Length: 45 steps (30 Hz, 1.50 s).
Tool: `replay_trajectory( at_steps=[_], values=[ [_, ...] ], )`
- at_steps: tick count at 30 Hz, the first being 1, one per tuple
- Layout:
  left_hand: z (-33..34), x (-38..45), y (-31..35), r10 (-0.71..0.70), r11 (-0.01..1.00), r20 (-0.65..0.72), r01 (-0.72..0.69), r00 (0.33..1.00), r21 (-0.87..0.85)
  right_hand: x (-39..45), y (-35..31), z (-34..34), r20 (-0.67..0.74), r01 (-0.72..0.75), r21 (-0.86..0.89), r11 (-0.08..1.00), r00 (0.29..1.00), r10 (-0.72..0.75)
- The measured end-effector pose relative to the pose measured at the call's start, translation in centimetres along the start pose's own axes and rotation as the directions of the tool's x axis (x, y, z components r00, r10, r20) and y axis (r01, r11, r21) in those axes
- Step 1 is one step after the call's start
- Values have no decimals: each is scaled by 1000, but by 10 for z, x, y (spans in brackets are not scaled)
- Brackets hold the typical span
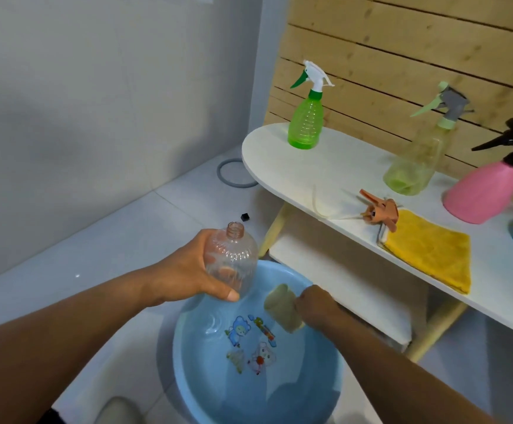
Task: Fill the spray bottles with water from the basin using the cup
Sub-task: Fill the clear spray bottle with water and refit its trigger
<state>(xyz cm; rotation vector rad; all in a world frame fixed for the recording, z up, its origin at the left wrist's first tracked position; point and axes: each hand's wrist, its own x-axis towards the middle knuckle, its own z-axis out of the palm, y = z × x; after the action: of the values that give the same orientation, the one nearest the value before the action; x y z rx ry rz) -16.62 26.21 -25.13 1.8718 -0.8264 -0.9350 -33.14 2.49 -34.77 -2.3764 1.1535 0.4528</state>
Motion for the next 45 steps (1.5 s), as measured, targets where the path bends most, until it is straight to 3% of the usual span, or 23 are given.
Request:
replay_trajectory(
  at_steps=[3, 6, 18, 20, 25, 28, 31, 36, 45],
  values=[
    [8, 2, 8, -10, 1000, 1, 10, 1000, 3, 12, 13, 24, -13, 50, -118, 992, 999, -51],
    [12, 7, 11, -15, 1000, -3, 15, 1000, 14, 22, 18, 40, -27, 56, -125, 991, 998, -60],
    [7, 13, 12, -14, 1000, -9, 14, 1000, -11, 39, 8, 90, 116, 175, -322, 930, 983, -144],
    [6, 14, 11, -15, 1000, -15, 15, 1000, -9, 38, 6, 96, 107, 149, -260, 954, 986, -125],
    [6, 15, 7, -19, 1000, -8, 18, 1000, -14, 41, 10, 87, 10, 24, 171, 985, 1000, -26],
    [1, 12, 5, -19, 1000, -25, 18, 1000, -11, 34, 17, 76, 32, -62, 477, 877, 998, 53],
    [-6, 8, 1, -10, 1000, -22, 9, 1000, -26, 20, 15, 62, 105, -136, 676, 724, 991, 89],
    [-12, -2, -5, 12, 1000, -36, -11, 999, 14, -14, 7, 19, 29, -41, 772, 634, 999, 30],
    [-23, -3, -19, 37, 990, -123, -20, 992, 137, -82, -12, -90, -159, 185, 730, 658, 982, -100]
  ],
)
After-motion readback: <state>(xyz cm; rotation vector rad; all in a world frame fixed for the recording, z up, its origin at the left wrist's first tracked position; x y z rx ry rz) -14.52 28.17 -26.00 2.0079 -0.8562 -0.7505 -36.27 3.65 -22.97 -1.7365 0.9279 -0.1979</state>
